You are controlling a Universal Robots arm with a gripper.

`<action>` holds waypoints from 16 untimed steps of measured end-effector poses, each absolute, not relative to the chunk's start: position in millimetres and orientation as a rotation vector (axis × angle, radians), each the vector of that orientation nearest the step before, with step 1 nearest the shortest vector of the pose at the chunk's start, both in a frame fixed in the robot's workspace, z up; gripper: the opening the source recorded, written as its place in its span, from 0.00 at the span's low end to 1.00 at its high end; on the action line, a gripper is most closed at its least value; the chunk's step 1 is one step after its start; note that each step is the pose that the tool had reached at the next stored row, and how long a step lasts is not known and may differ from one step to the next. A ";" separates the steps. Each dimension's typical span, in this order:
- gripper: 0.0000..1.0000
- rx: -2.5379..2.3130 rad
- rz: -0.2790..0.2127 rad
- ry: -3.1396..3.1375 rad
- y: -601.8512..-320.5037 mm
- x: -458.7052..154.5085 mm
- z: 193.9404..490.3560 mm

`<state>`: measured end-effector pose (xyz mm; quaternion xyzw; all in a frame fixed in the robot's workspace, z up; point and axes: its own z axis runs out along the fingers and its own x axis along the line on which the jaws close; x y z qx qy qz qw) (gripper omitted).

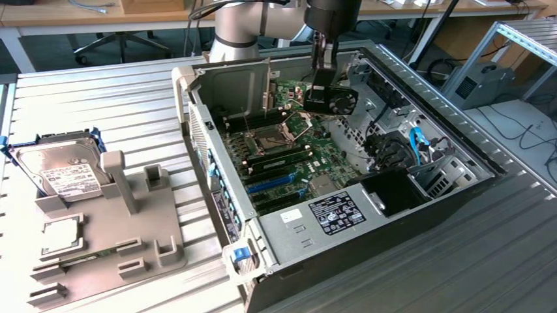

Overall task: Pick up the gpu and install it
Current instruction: 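Insert the gpu into the slot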

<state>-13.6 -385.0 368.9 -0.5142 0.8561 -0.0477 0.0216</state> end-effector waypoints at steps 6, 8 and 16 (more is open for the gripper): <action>0.26 -1.618 -0.149 2.638 -385.0 -13.6 368.9; 0.26 -1.632 -0.149 2.629 -385.0 -13.6 368.9; 0.26 -1.673 -0.150 2.603 -385.0 -13.6 368.9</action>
